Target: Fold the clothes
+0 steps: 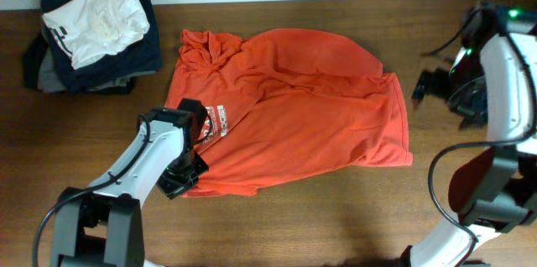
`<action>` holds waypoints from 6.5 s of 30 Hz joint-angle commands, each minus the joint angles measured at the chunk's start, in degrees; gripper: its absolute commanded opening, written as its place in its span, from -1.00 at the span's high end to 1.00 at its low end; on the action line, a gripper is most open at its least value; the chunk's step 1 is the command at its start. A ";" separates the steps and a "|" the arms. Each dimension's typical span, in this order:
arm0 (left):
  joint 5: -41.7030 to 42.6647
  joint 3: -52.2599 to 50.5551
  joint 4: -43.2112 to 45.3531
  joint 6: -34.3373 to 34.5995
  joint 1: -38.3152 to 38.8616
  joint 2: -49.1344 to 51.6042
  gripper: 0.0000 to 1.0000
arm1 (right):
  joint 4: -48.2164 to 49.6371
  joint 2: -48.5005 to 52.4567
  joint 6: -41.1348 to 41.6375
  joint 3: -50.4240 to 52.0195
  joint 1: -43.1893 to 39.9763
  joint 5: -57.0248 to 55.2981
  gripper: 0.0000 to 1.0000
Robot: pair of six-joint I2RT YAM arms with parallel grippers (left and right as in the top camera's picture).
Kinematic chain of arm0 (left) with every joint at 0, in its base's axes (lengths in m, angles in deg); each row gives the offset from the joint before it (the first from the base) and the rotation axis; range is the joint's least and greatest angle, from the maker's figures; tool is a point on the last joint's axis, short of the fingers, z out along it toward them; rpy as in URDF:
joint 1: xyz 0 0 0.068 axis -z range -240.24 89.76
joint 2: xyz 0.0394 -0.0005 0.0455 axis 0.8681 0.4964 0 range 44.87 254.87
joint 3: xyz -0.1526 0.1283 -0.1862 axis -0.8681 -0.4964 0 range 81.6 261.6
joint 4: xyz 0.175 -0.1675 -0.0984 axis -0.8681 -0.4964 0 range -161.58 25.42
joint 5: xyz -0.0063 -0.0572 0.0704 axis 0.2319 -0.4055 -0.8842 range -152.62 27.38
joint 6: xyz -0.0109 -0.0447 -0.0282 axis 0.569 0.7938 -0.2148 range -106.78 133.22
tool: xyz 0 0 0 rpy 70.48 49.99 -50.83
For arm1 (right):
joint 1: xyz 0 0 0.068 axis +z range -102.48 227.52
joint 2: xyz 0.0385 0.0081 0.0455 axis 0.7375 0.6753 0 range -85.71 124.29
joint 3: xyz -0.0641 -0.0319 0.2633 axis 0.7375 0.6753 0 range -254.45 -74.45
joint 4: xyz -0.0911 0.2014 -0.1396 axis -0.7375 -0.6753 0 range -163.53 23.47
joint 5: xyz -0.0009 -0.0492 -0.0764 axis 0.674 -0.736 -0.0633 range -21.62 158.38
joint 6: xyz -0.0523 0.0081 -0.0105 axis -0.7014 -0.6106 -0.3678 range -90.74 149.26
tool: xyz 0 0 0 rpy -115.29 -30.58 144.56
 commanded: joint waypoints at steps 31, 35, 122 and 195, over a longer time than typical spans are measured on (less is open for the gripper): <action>10.49 9.94 -14.10 -15.56 1.03 -1.03 0.17 | 23.96 -0.66 0.70 21.97 0.11 0.20 0.92; 8.83 -0.81 -11.72 -12.61 0.17 -1.36 -0.27 | 24.11 -0.66 0.48 21.97 0.11 -1.09 0.92; 12.76 45.66 28.92 -26.58 -5.86 31.19 -0.98 | 15.34 5.73 -4.92 -14.43 2.54 10.64 -0.97; 11.43 89.83 -6.67 -25.57 -13.75 33.79 0.99 | 21.22 28.92 -7.45 -40.96 14.36 0.42 0.93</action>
